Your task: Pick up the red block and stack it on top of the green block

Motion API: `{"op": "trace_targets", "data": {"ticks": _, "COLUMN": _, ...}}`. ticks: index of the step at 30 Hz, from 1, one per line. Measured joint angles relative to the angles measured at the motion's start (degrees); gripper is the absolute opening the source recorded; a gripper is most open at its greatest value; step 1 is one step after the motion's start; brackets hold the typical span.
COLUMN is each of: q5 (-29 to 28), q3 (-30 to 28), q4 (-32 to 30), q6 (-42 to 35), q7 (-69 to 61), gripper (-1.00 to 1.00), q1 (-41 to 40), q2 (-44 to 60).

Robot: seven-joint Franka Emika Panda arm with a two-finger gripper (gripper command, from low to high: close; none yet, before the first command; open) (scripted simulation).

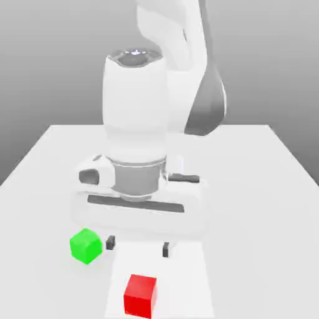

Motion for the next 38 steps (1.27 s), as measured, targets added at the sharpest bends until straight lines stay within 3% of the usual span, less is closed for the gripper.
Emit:
{"op": "trace_targets", "data": {"ticks": 5, "q5": 0.31, "q3": 0.05, "q4": 0.95, "q6": 7.87, "q7": 0.02, "gripper": 0.0, "q1": -0.12, "q2": 10.38}}
{"op": "trace_targets", "data": {"ticks": 6, "q5": 0.31, "q3": 0.1, "q4": 1.16, "q6": 9.09, "q7": 0.0, "gripper": -1.0, "q1": -0.17, "q2": 11.84}}
{"op": "trace_targets", "data": {"ticks": 13, "q5": 0.22, "q3": 0.14, "q4": 1.17, "q6": 9.16, "q7": 0.1, "gripper": -1.0, "q1": -0.21, "q2": 11.91}}
{"op": "trace_targets", "data": {"ticks": 18, "q5": 0.25, "q3": -0.03, "q4": -0.48, "q6": 1.8, "q7": -0.17, "gripper": -1.0, "q1": -0.39, "q2": 2.91}}
{"op": "trace_targets", "data": {"ticks": 28, "q5": -2.38, "q3": -7.85, "q4": -18.55, "q6": -0.24, "q7": -13.67, "gripper": -1.0, "q1": -14.21, "q2": -17.23}}
{"op": "trace_targets", "data": {"ticks": 35, "q5": 1.78, "q3": -7.68, "q4": -19.84, "q6": 11.69, "q7": -18.17, "gripper": -1.0, "q1": -14.95, "q2": -6.47}}
{"op": "trace_targets", "data": {"ticks": 36, "q5": 2.44, "q3": -7.65, "q4": -19.8, "q6": 12.74, "q7": -18.63, "gripper": 1.0, "q1": -14.83, "q2": -5.34}}
{"op": "trace_targets", "data": {"ticks": 38, "q5": 2.44, "q3": -7.65, "q4": -19.8, "q6": 12.74, "q7": -18.63, "gripper": 1.0, "q1": -14.83, "q2": -5.34}}
